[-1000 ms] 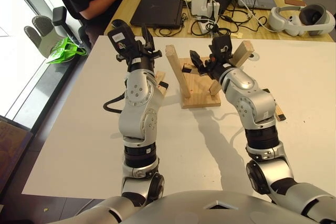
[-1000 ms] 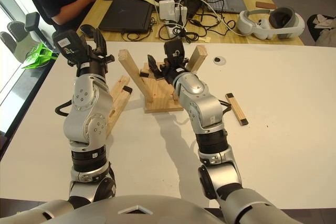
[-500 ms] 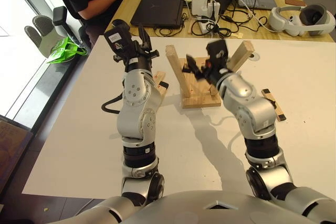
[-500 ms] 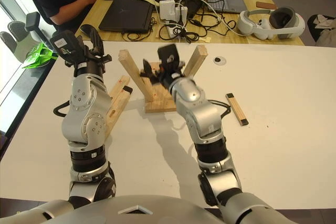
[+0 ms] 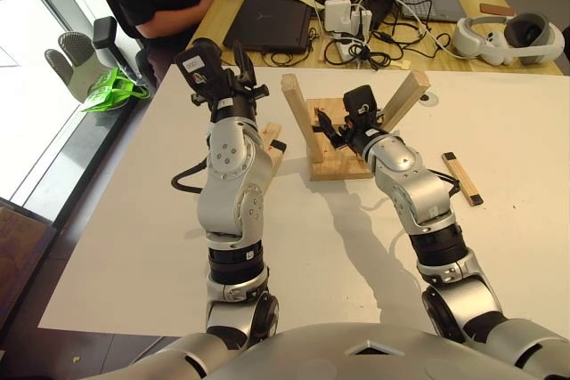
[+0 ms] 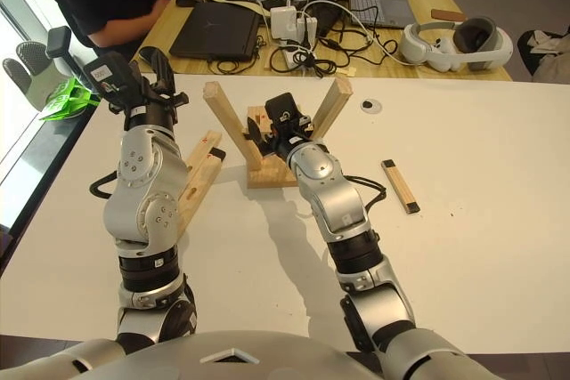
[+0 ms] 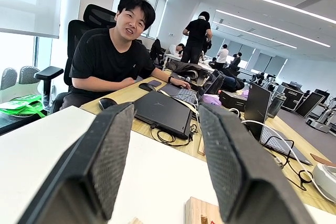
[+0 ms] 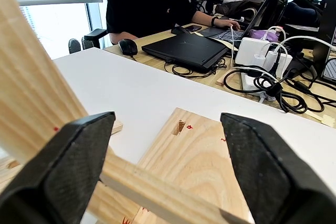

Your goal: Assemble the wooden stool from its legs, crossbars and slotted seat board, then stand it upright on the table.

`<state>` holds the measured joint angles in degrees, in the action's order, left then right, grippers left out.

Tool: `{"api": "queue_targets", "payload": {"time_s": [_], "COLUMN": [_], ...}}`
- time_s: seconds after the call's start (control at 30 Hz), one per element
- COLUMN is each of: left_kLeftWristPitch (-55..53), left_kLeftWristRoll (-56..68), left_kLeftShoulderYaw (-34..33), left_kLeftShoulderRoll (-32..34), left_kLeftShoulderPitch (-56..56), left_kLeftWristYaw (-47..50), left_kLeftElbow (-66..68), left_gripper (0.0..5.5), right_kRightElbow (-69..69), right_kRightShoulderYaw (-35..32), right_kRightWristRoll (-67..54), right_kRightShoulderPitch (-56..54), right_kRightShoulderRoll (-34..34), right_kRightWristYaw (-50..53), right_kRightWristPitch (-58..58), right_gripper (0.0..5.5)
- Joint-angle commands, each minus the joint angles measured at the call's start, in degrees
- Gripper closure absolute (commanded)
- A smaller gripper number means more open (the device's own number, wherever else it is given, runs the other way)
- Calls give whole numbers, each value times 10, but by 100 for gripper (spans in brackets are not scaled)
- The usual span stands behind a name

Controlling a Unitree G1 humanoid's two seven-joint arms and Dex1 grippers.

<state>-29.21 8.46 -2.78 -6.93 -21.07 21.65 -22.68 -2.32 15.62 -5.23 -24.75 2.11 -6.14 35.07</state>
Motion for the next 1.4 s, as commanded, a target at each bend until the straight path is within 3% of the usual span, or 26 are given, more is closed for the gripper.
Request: {"api": "queue_targets", "payload": {"time_s": [0.03, 0.2, 0.3, 0.63, 0.93, 1.0, 1.07, 1.17, 1.23, 1.3, 1.4], "left_kLeftWristPitch": [-1, 0, 2, -2, -1, -2, -5, -19, -48, -94, -164], "left_kLeftWristRoll": [-4, -4, -5, -9, -15, -16, -17, -19, -17, -14, -8], "left_kLeftShoulderYaw": [-1, -6, -14, -29, -40, -45, -54, -70, -77, -80, -89], "left_kLeftShoulderRoll": [-15, -12, -9, -4, 3, 7, 14, 26, 34, 45, 57], "left_kLeftShoulderPitch": [-1, -4, -7, -14, -12, -13, -12, 5, 34, 83, 178], "left_kLeftWristYaw": [-3, -5, -7, -13, -20, -22, -24, -25, -29, -38, -57], "left_kLeftElbow": [6, 8, 11, 9, 5, 6, 2, -17, -53, -110, -201], "left_gripper": [324, 324, 324, 324, 324, 324, 324, 324, 324, 324, 324], "right_kRightElbow": [21, -58, -67, 25, -116, -136, -156, -187, -190, -200, -209], "right_kRightShoulderYaw": [-53, -133, -140, -100, -70, -88, -142, -274, -330, -369, -414], "right_kRightWristRoll": [-20, -52, -58, -67, -97, -101, -147, -289, -289, -251, -195], "right_kRightShoulderPitch": [2, -131, -169, 24, 32, 17, -37, -184, -262, -295, -227], "right_kRightShoulderRoll": [-33, -84, -95, -86, -15, -22, -75, -164, -121, -32, 91], "right_kRightWristYaw": [18, 67, 72, 47, -41, -39, -23, 49, 111, 148, 144], "right_kRightWristPitch": [-25, -70, -70, 132, 213, 188, 168, 138, 94, 58, 64], "right_gripper": [178, 178, 178, 178, 178, 178, 178, 178, 178, 178, 178]}}
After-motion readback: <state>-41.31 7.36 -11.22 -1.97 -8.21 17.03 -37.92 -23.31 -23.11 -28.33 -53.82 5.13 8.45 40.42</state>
